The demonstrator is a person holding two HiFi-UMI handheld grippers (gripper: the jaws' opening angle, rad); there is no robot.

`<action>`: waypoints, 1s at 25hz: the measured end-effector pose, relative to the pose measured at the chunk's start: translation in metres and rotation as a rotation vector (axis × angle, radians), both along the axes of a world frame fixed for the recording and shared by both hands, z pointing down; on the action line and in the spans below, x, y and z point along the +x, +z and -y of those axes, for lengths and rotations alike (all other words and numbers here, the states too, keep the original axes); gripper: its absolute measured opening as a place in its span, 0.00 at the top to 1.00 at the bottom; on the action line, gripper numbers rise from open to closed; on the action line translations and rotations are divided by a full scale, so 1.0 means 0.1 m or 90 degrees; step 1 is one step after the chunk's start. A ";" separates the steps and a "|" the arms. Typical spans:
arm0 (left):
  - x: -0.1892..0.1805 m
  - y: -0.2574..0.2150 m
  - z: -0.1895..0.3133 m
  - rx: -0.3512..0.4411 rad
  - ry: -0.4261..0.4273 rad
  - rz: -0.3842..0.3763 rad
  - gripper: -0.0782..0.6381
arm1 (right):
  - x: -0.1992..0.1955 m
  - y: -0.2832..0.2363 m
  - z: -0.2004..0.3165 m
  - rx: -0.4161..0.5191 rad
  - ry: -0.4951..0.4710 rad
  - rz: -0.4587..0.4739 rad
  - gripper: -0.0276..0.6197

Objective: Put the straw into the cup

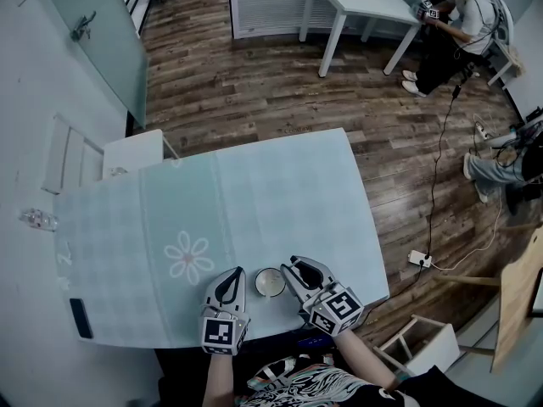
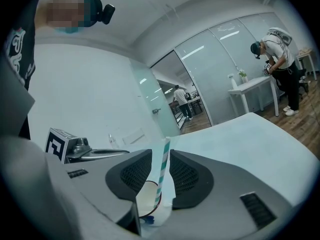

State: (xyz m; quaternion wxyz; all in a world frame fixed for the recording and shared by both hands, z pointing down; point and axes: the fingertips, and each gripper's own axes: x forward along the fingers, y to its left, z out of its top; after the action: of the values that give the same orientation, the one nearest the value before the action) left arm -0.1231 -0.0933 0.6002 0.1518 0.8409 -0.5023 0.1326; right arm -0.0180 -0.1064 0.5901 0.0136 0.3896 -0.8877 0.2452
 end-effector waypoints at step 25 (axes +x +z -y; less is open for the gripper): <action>0.12 -0.05 0.01 0.010 0.001 0.003 0.87 | 0.26 -0.02 0.01 -0.013 0.028 0.019 0.82</action>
State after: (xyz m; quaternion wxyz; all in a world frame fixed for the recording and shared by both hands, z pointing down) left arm -0.1110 -0.0945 0.5954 0.1437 0.8421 -0.5031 0.1308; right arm 0.0083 -0.1071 0.5885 -0.0010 0.4052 -0.8765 0.2599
